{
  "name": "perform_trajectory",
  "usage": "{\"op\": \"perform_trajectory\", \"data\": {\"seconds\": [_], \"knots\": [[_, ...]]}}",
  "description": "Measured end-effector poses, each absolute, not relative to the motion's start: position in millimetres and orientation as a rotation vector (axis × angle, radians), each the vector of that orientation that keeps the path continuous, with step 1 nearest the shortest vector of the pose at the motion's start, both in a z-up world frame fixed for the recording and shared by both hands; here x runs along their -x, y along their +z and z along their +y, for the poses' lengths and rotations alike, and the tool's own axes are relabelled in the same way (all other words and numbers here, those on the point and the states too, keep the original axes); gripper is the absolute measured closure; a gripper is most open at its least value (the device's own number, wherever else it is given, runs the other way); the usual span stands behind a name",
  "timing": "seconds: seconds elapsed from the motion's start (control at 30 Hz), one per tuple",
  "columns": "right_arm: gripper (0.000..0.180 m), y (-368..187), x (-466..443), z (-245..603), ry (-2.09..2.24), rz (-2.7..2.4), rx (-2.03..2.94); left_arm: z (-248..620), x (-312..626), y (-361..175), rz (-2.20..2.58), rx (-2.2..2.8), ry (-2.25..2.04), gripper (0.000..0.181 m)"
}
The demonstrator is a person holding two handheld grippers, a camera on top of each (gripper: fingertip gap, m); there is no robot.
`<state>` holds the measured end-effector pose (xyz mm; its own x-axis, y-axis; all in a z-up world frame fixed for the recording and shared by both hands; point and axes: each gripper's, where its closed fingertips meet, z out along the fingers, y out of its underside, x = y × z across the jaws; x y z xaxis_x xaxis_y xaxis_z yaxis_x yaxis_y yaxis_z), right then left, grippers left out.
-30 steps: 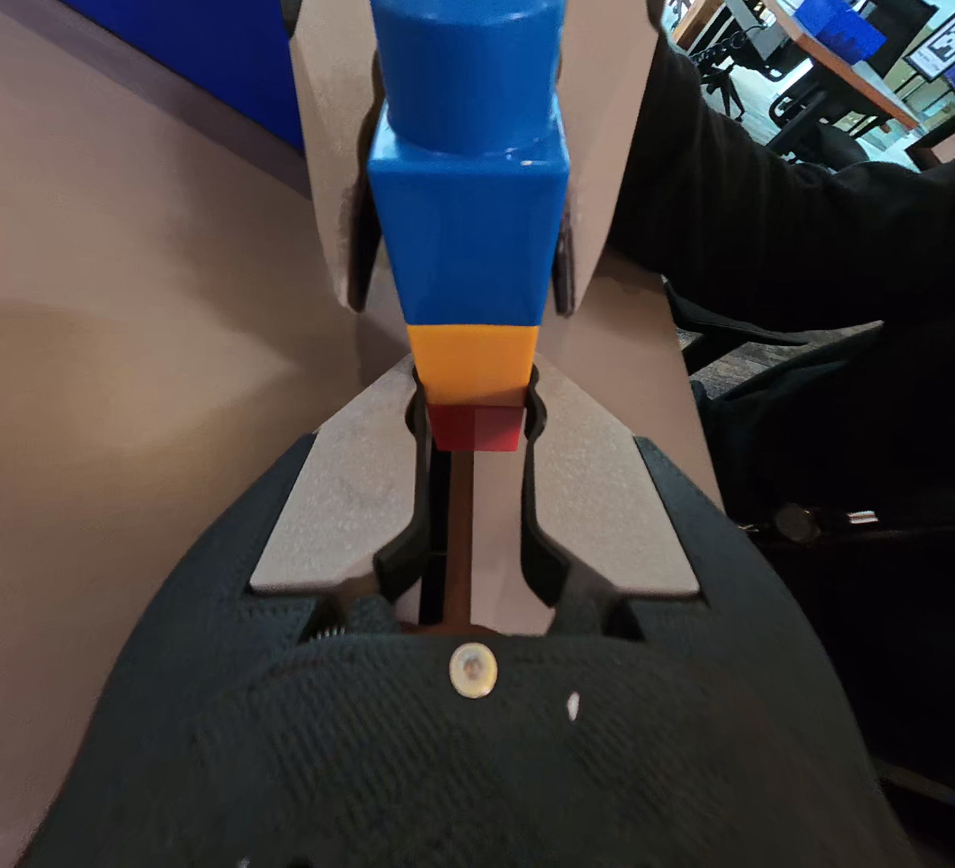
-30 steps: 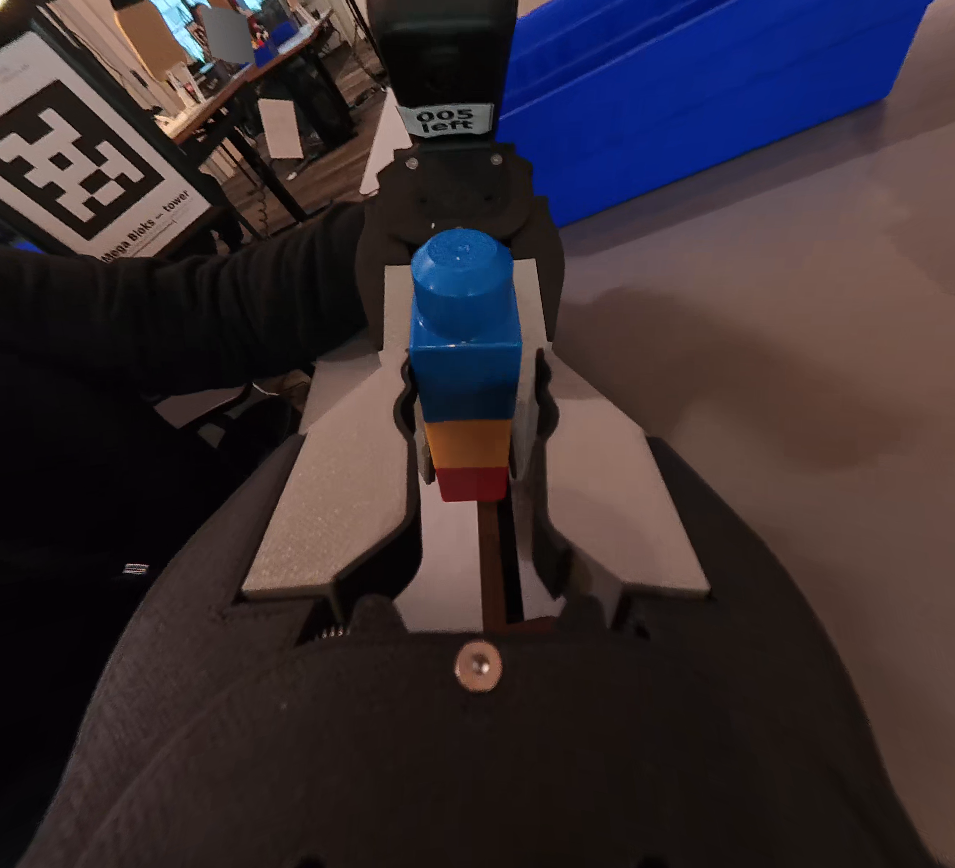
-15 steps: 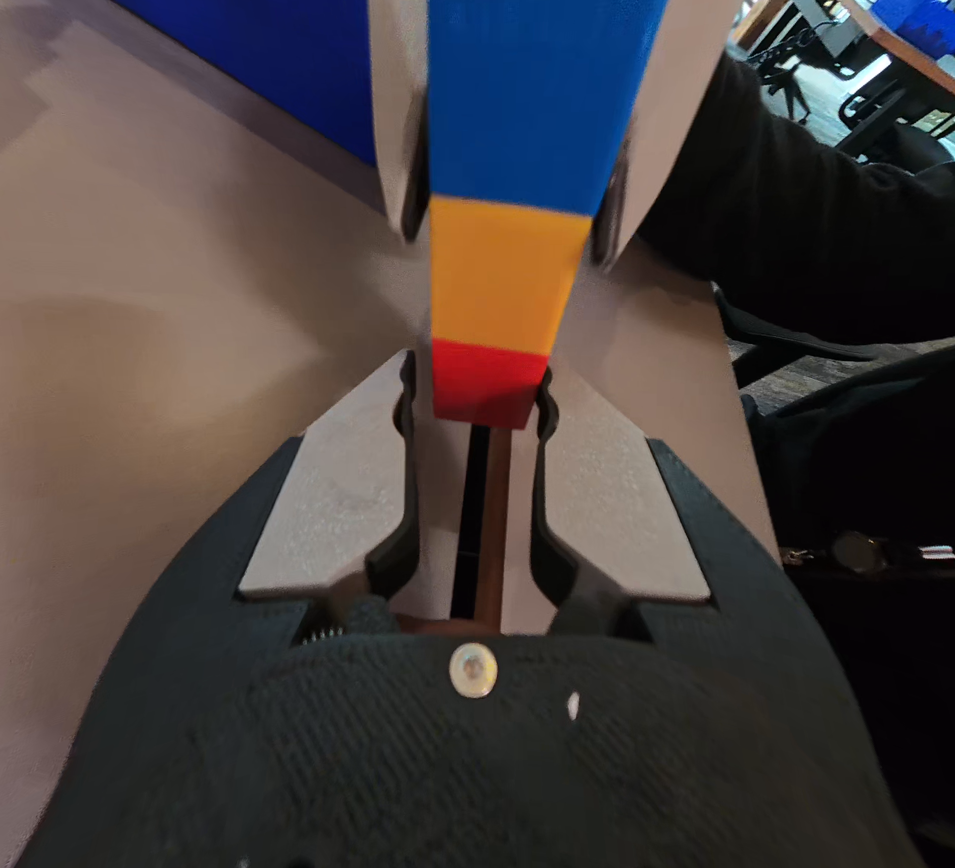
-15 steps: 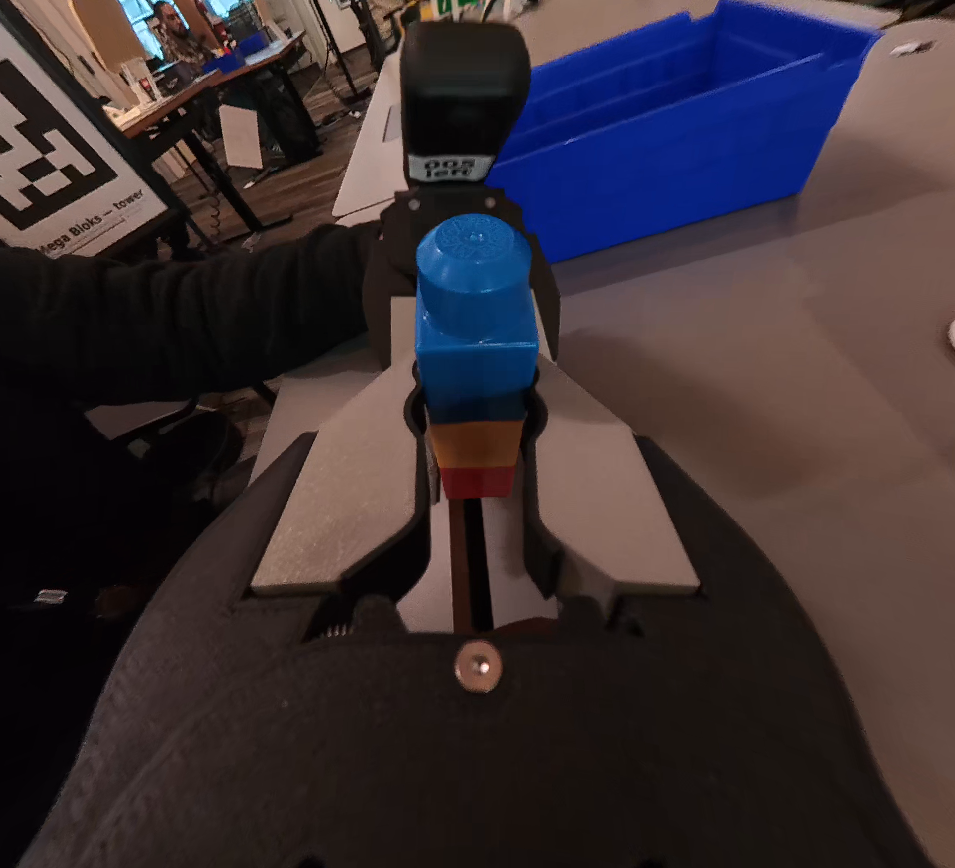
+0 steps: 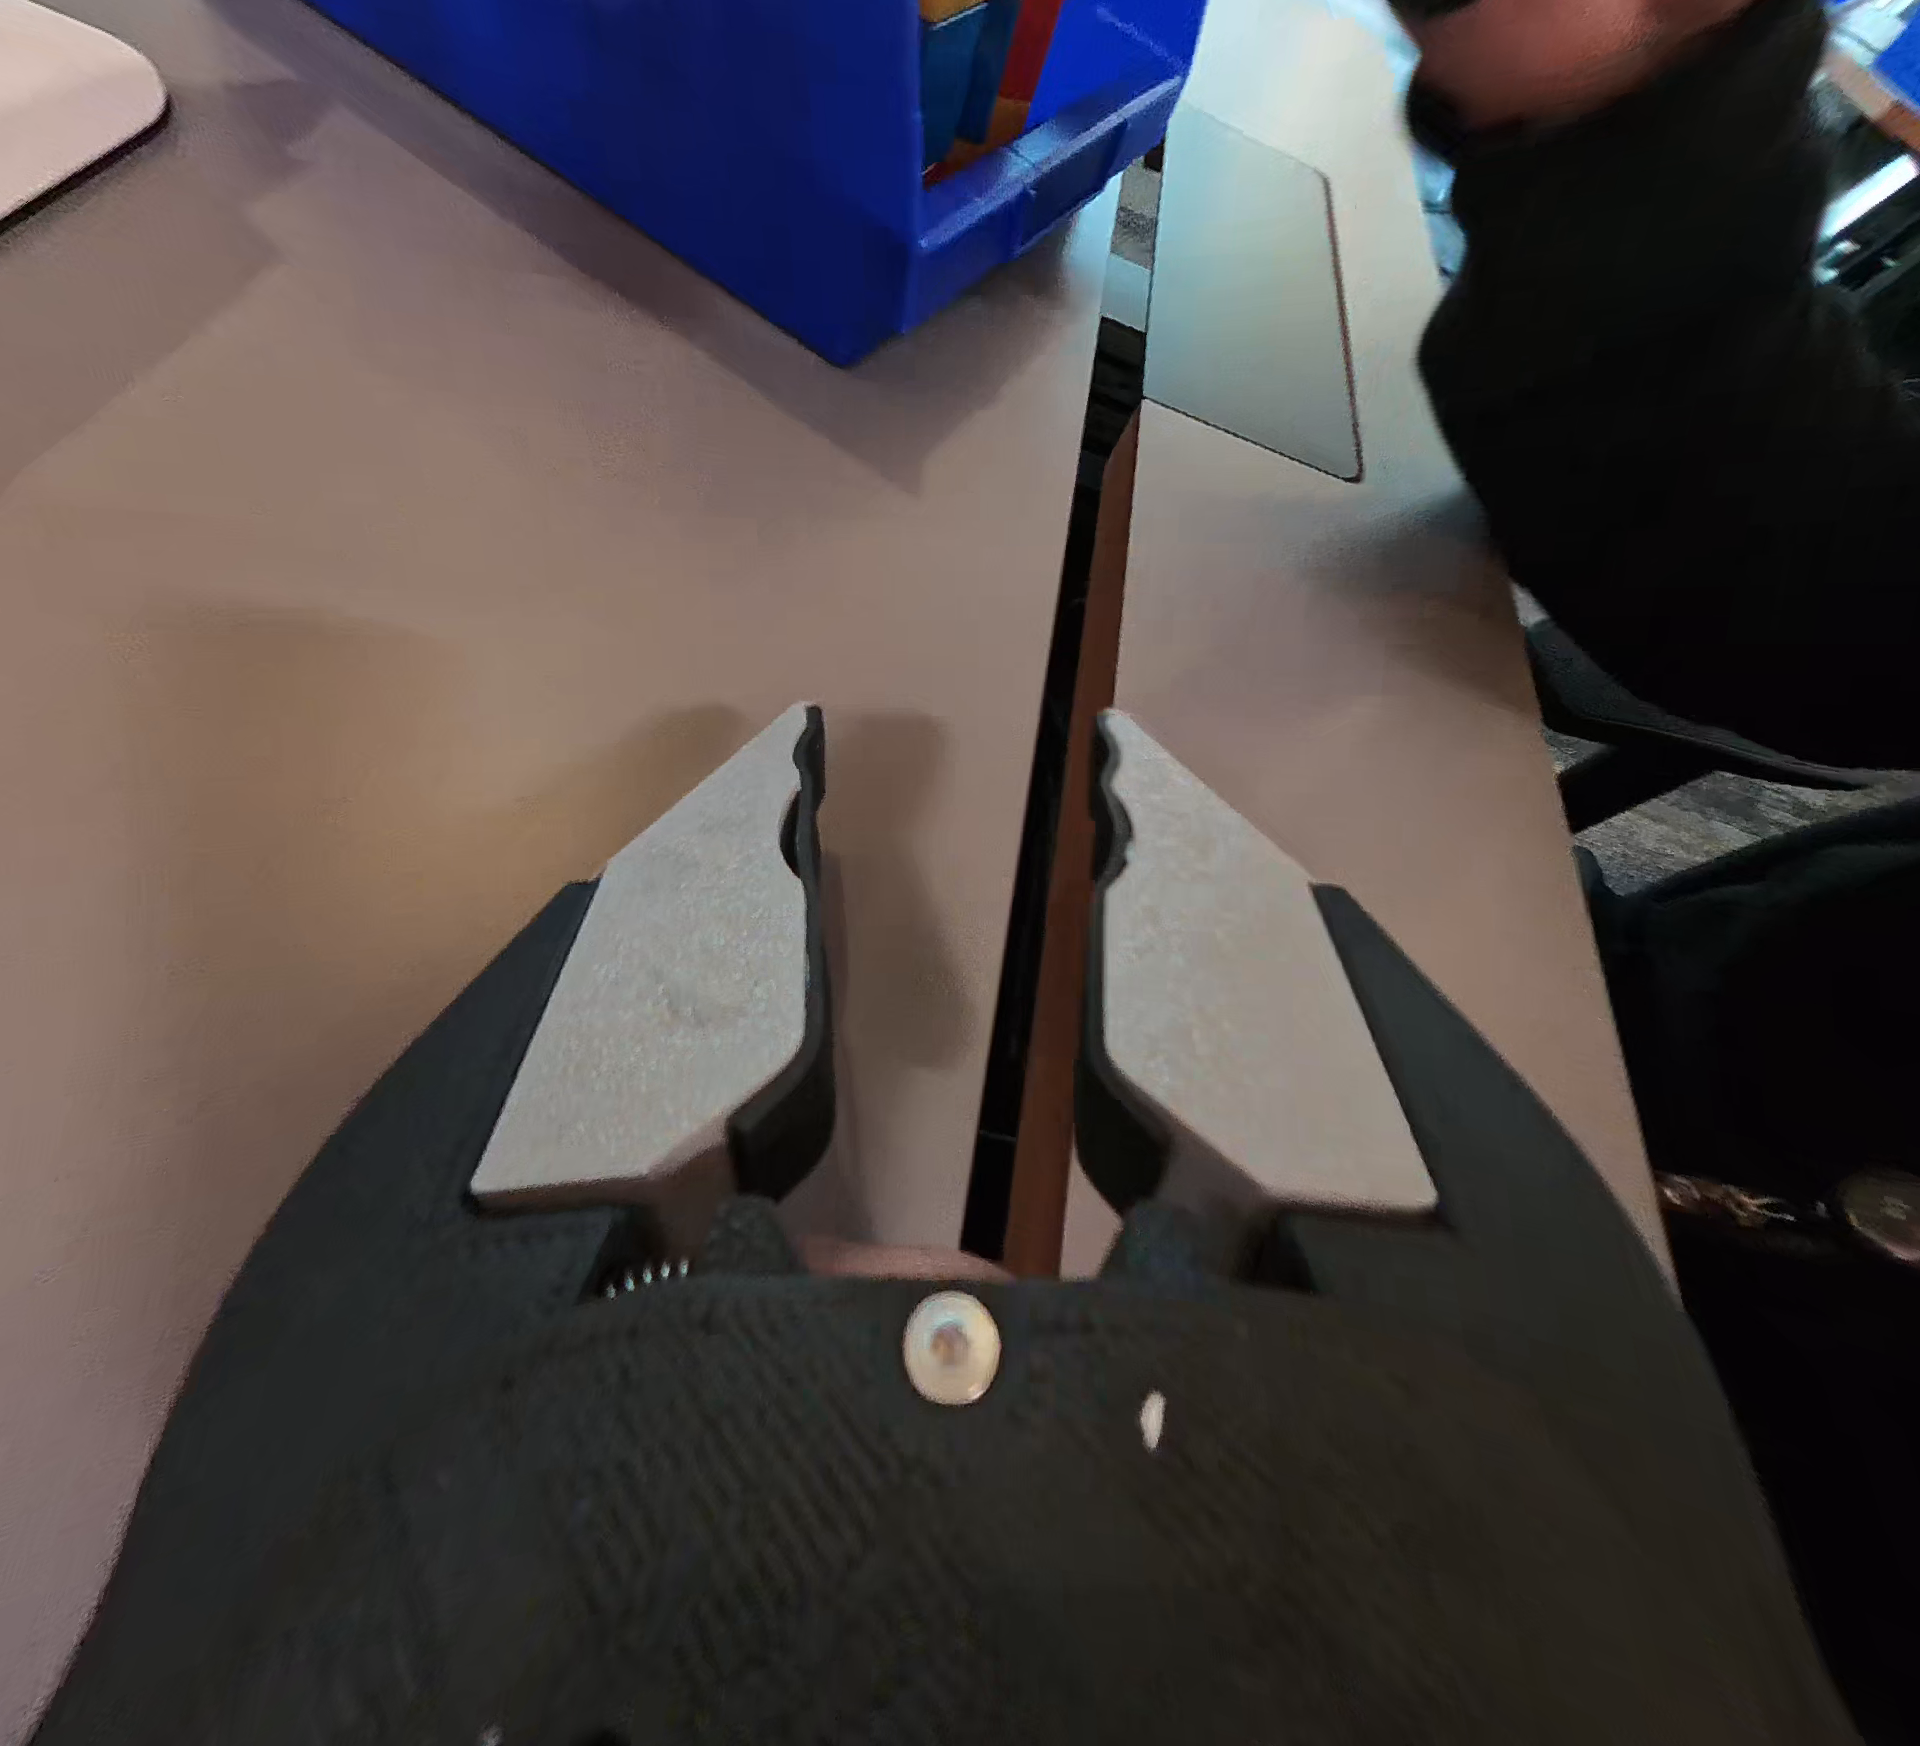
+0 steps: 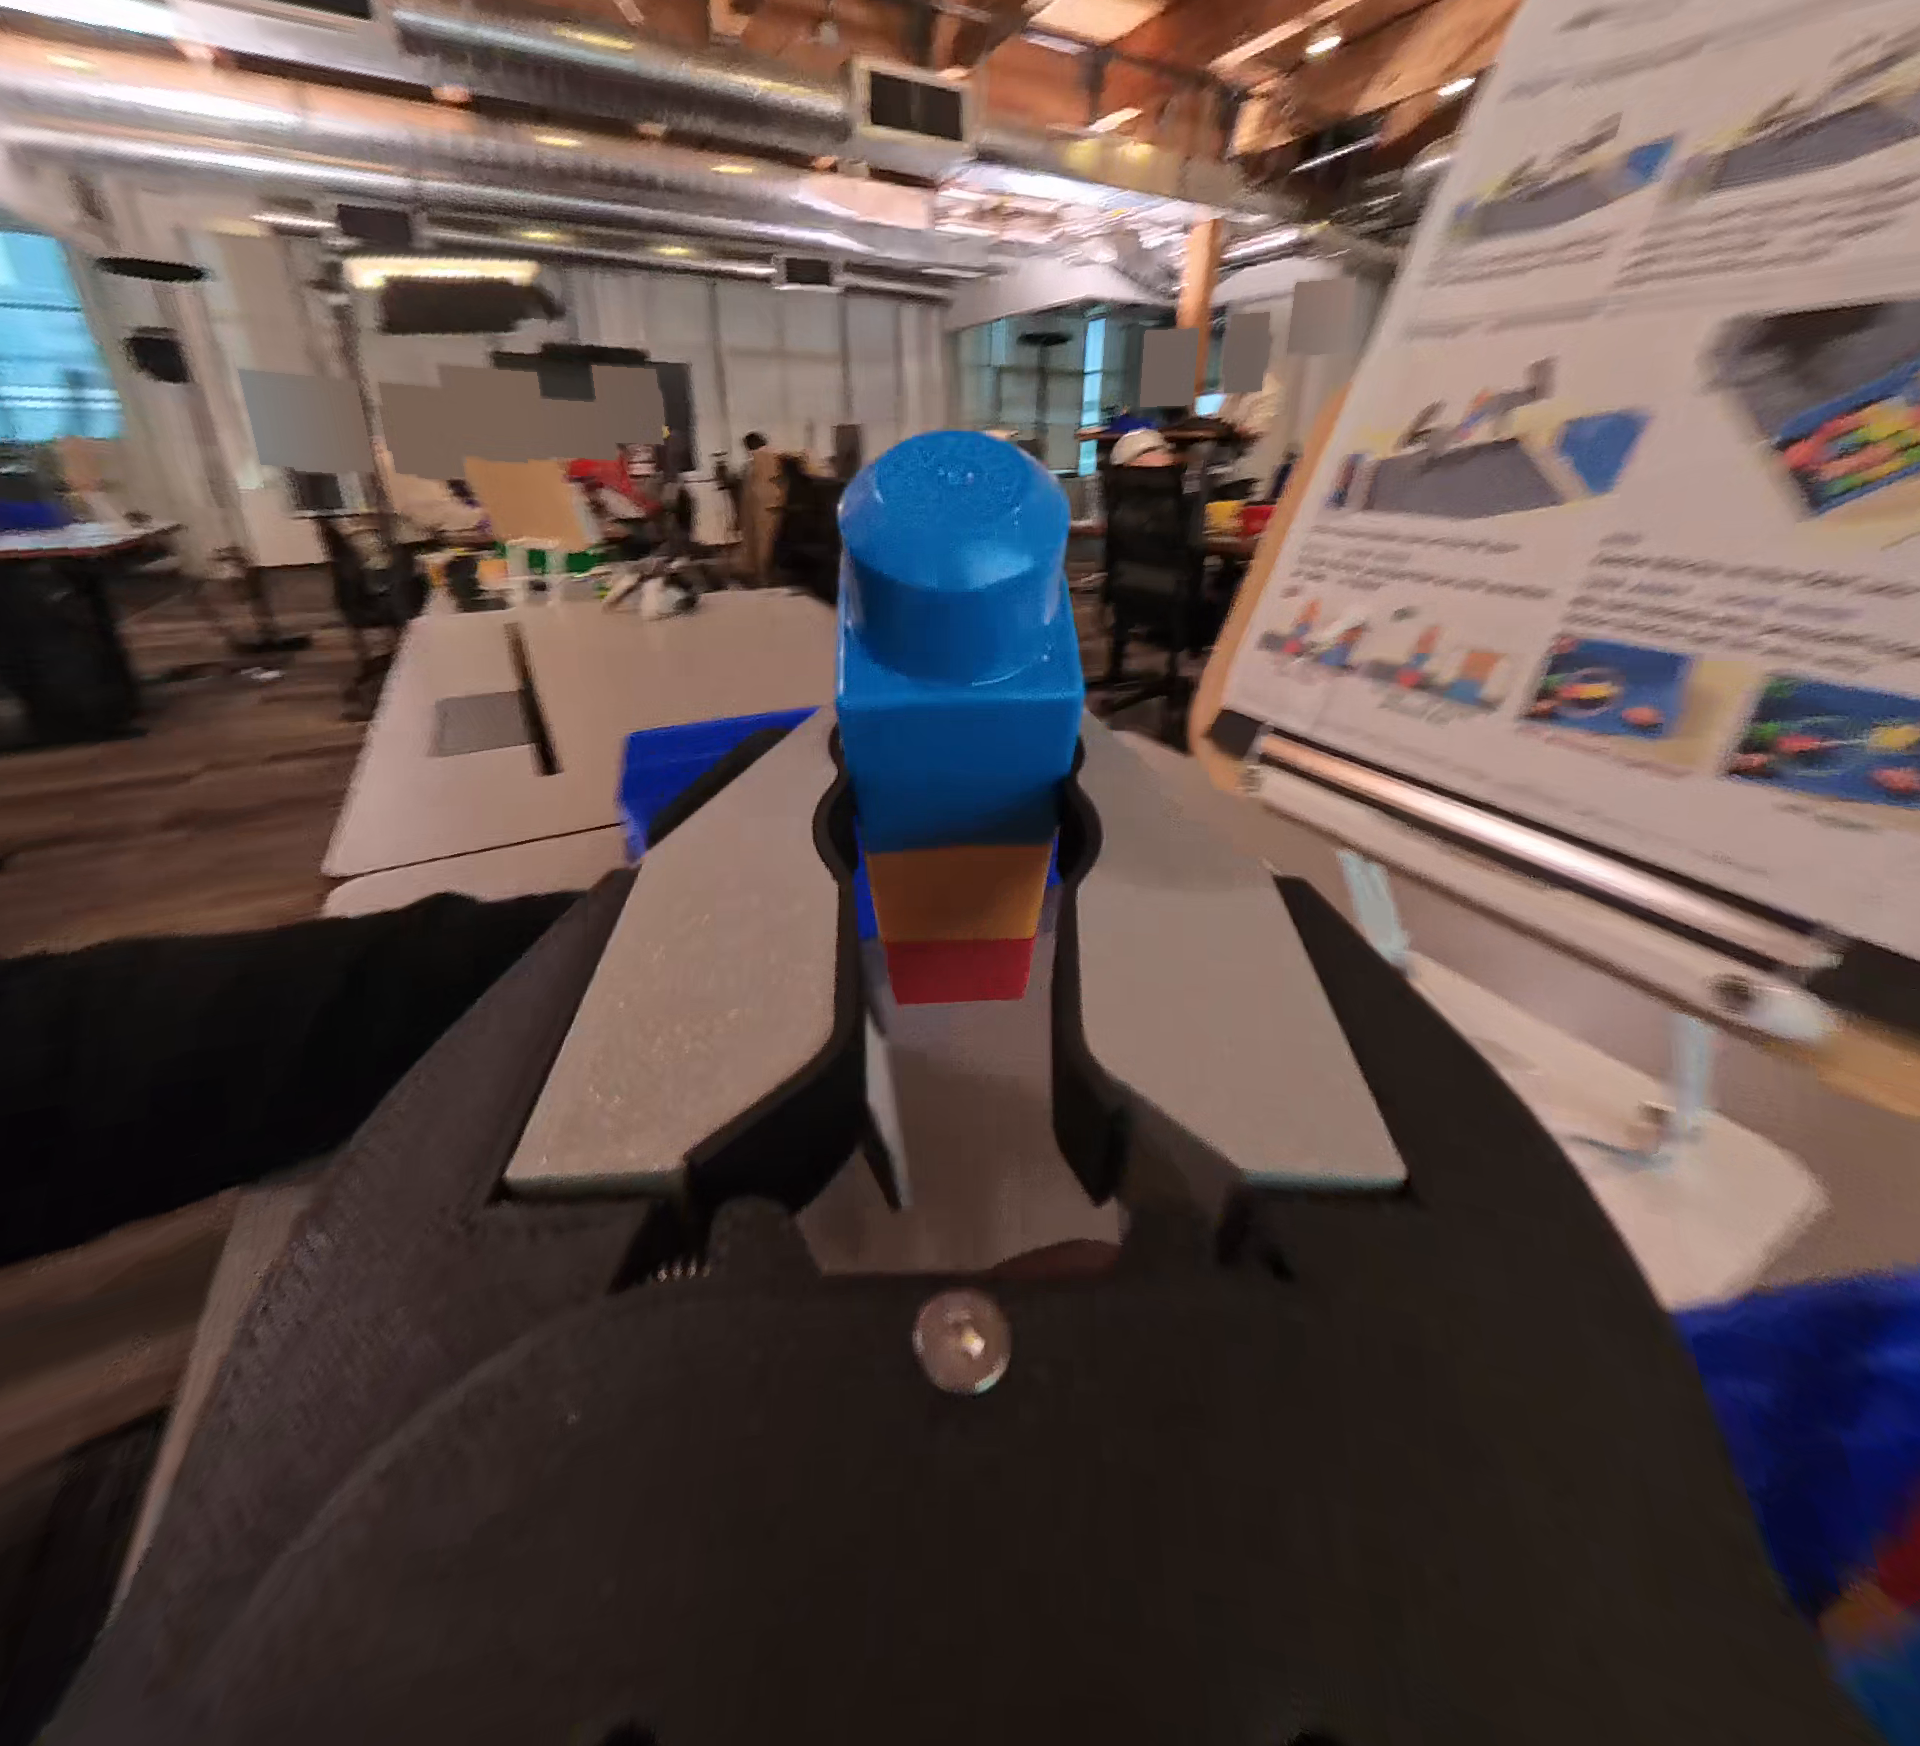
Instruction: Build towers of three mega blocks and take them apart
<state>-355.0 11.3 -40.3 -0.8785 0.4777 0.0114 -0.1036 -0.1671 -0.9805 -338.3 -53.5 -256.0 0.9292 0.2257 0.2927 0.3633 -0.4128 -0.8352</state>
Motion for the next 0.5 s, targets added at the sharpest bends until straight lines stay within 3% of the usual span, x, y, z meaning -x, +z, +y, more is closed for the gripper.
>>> {"op": "perform_trajectory", "data": {"seconds": [0.23,0.5], "knots": [[0.146,-23,394,153,1.722,-1.506,0.794,-57,348,-265,-0.486,2.037,-0.131,0.132],[0.146,-122,450,261,1.414,-1.557,1.22,-55,346,-260,-0.481,2.027,-0.127,0.133]]}}
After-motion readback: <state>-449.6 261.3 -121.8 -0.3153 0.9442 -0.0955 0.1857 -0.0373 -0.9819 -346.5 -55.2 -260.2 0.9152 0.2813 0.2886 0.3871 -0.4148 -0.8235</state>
